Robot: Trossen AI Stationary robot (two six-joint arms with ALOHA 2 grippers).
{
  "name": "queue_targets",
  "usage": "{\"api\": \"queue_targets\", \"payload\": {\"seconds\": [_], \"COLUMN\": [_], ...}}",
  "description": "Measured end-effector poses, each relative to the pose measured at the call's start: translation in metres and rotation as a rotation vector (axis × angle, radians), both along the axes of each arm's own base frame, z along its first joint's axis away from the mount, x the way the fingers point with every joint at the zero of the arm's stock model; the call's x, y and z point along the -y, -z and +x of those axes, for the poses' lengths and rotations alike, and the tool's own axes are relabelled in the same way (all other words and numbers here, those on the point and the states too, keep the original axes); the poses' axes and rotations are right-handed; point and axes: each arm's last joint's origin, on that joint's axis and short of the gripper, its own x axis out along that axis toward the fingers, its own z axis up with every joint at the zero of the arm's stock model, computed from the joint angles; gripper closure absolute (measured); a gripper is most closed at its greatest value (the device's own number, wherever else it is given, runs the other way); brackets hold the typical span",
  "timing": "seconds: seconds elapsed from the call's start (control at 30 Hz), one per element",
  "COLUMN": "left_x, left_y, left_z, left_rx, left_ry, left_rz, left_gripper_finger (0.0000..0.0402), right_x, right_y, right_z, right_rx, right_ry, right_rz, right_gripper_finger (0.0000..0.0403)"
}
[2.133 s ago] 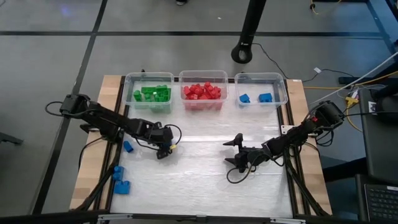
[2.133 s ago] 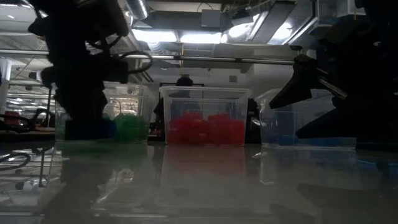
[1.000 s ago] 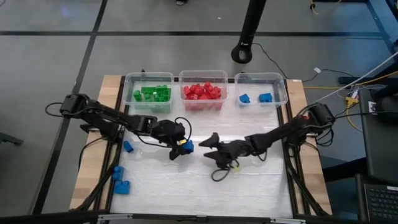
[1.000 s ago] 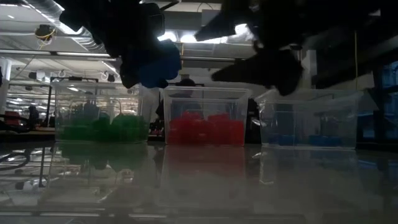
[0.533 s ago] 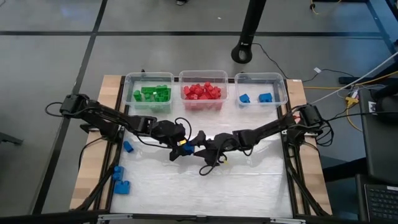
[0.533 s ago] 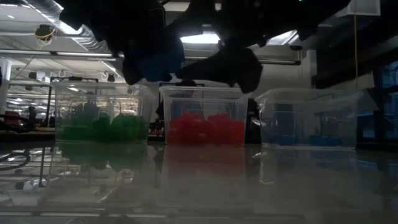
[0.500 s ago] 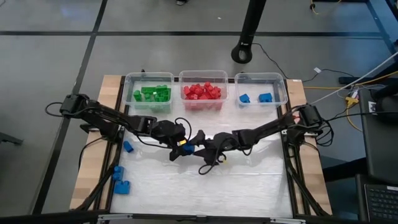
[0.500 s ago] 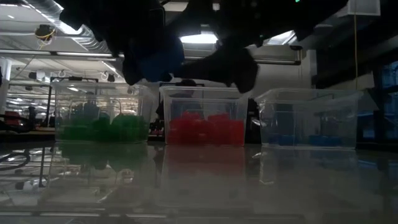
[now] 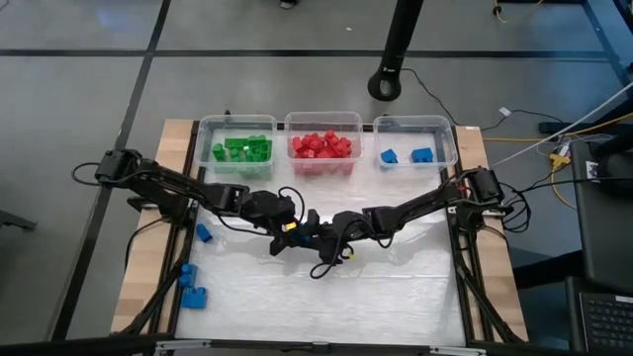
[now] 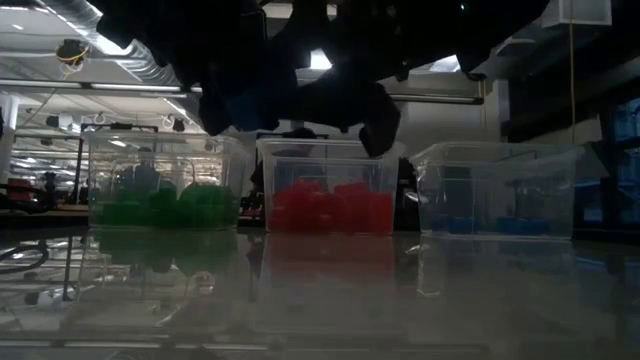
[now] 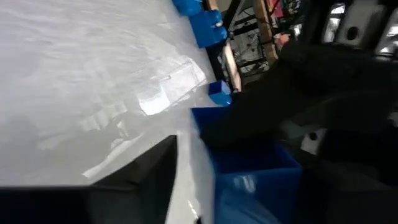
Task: Sort blocks
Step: Put the blue game piece into the right transparent bin
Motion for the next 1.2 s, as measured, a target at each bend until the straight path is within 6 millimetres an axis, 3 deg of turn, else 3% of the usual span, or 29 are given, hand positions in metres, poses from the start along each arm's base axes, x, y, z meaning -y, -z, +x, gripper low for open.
{"api": "queue_targets", "payload": {"seconds": [0.23, 0.67, 0.83, 0.97, 1.2], "left_x": [0.0, -0.001, -0.004, -0.007, -0.01], "left_y": [0.0, -0.005, -0.024, -0.036, -0.039], "left_z": [0.0, -0.002, -0.016, -0.035, -0.058], "left_rx": [0.003, 0.029, 0.067, 0.038, -0.068], "left_ry": [0.021, 0.006, 0.0, -0.058, -0.164], "left_rz": [0.031, 0.041, 0.076, 0.122, 0.194], "left_gripper_finger": [0.0129, 0.0084, 0.0076, 0.0076, 0.0076], "right_x": [0.001, 0.0, -0.002, 0.005, 0.03], "right_y": [-0.001, -0.004, -0.021, -0.04, -0.083], "right_z": [0.0, -0.003, -0.014, -0.03, -0.077], "right_rx": [0.011, -0.001, -0.02, -0.061, -0.145], "right_ry": [0.032, 0.1, 0.146, 0.278, 0.588], "right_rz": [-0.032, -0.085, -0.108, -0.154, -0.218], "right_gripper_finger": [0.0264, 0.0263, 0.0265, 0.0264, 0.0264]}}
